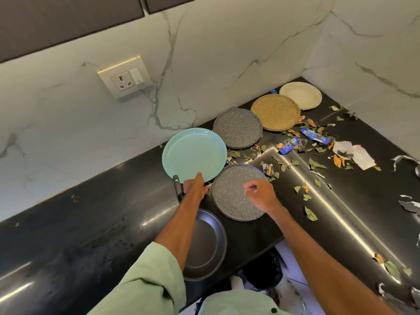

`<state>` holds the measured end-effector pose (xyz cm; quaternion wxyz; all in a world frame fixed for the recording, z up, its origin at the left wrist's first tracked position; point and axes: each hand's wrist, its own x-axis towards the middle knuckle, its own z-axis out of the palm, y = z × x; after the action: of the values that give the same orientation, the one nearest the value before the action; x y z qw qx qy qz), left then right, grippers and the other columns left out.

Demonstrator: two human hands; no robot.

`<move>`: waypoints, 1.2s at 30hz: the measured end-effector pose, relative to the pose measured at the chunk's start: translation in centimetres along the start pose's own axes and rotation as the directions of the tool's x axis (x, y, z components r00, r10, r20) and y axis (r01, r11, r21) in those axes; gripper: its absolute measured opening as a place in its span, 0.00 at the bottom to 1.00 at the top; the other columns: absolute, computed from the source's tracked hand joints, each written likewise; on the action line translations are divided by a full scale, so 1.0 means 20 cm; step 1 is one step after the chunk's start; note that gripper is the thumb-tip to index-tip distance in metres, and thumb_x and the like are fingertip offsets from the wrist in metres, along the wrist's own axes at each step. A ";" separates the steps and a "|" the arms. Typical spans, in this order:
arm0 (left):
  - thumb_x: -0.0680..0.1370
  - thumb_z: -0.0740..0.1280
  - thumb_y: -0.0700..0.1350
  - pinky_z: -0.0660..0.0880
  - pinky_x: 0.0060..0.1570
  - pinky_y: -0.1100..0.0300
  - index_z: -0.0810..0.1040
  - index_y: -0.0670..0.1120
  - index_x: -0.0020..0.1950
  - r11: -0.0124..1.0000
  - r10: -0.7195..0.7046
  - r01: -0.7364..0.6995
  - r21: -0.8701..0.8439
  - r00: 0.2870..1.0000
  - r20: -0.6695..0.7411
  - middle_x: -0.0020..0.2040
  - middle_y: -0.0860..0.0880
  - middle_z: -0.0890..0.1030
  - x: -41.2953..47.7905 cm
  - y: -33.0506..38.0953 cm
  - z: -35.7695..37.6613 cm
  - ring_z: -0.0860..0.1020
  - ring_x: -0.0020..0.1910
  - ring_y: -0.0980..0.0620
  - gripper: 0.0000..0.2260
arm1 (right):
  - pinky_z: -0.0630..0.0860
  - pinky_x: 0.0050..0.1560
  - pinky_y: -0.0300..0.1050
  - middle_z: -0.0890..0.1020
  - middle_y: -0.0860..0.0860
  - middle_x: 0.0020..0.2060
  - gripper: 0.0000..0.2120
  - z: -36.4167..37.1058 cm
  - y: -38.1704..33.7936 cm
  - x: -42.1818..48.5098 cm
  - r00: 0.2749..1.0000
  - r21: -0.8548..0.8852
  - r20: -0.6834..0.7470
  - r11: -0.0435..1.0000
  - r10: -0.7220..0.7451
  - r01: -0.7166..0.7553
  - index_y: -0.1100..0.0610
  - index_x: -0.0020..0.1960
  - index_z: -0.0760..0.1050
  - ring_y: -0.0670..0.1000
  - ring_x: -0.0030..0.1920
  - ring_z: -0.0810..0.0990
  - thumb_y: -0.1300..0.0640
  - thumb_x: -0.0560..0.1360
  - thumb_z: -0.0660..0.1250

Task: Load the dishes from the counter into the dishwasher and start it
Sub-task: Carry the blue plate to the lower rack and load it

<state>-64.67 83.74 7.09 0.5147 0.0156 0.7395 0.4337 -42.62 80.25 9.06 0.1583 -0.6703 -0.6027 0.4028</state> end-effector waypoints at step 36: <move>0.83 0.63 0.43 0.77 0.33 0.63 0.74 0.42 0.63 0.639 0.579 -0.700 0.318 0.710 0.400 0.54 0.46 0.81 -0.34 0.32 -0.17 0.81 0.44 0.53 0.11 | 0.64 0.24 0.33 0.78 0.50 0.36 0.07 -0.52 0.03 -0.31 0.807 0.300 -0.535 0.949 0.250 -0.094 0.54 0.56 0.68 0.46 0.29 0.72 0.58 0.80 0.64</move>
<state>-66.85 82.32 16.75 0.3996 0.4536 0.6888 0.4001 -34.33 77.20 17.28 0.3788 -0.7850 -0.4066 0.2737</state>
